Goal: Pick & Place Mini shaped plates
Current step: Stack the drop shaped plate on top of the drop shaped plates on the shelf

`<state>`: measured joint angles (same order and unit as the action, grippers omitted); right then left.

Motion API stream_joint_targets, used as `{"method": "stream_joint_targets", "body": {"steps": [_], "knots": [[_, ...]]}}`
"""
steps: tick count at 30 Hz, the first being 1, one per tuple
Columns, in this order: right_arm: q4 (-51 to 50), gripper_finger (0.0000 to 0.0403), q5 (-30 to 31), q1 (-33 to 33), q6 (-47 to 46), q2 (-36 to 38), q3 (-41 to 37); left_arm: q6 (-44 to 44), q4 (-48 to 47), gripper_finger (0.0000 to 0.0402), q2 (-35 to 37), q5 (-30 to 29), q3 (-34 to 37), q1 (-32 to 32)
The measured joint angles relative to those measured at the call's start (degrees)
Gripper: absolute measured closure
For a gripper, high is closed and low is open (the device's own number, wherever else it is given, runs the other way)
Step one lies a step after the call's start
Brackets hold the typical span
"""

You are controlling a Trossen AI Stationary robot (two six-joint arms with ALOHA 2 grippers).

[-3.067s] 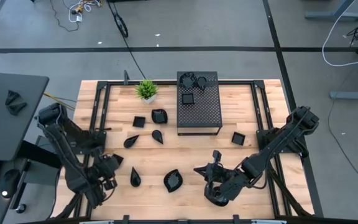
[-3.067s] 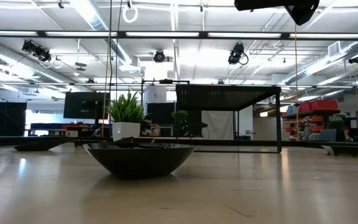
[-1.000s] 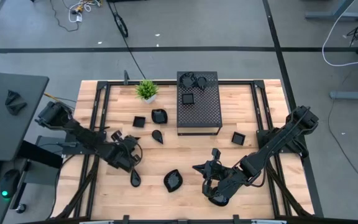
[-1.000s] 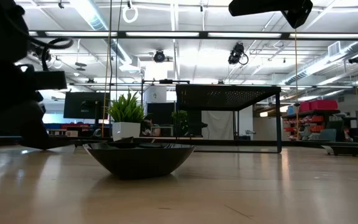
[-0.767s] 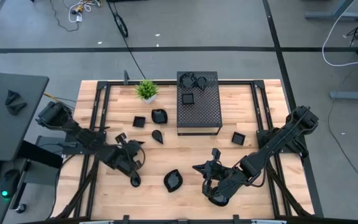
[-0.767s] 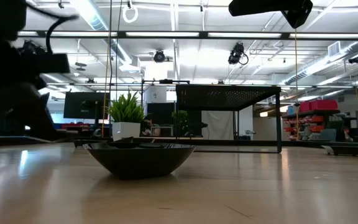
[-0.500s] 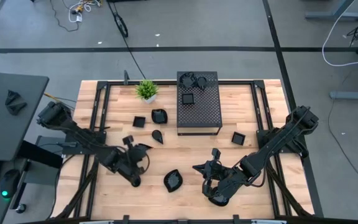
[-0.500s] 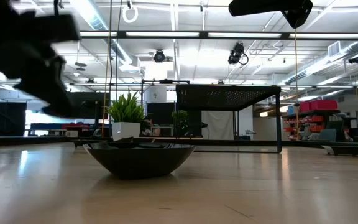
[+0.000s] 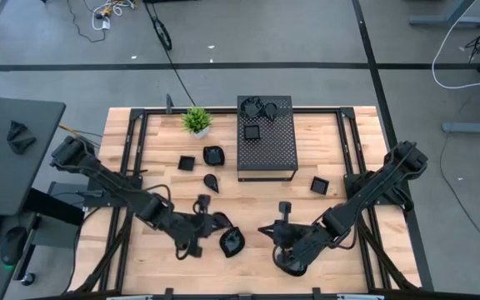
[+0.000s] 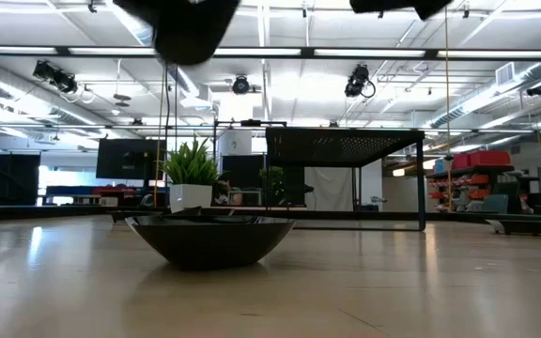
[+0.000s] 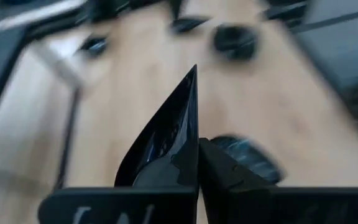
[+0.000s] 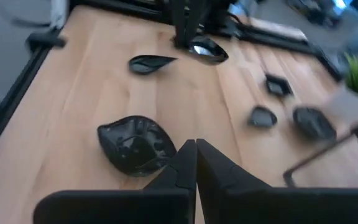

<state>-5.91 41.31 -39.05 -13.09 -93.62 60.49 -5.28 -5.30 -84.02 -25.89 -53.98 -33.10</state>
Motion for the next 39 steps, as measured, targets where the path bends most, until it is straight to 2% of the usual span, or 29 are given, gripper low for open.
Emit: {"method": "stream_joint_targets", "body": {"steps": [4,7,11,17,23,29,39], "knots": [[1.90,0.0394,-5.53,0.70,11.74,0.75,0.01,6.56,2.38,0.0392,-0.01,10.89,-3.07,0.84],[4.49,0.0383,-11.14,2.07,18.64,0.92,0.17,10.94,2.03,0.0395,-0.01,15.67,-4.16,1.23],[6.07,0.0349,-16.74,3.62,24.97,0.94,1.35,22.19,2.11,0.0397,-0.38,21.81,-4.30,1.84],[7.51,0.0294,-19.09,4.89,33.88,0.74,3.30,36.07,1.93,0.0391,-1.66,22.76,-4.20,2.28],[11.46,0.0260,-24.02,6.60,41.75,-0.97,4.58,38.17,2.28,0.0395,-3.09,23.76,-4.24,4.26],[11.18,0.0254,-26.67,7.88,47.91,-5.02,7.01,37.97,2.63,0.0390,-3.09,24.68,-4.24,5.66],[10.97,0.0268,-26.28,9.01,53.49,-7.33,8.17,39.41,2.89,0.0390,-3.09,24.72,-4.24,5.95]]}}
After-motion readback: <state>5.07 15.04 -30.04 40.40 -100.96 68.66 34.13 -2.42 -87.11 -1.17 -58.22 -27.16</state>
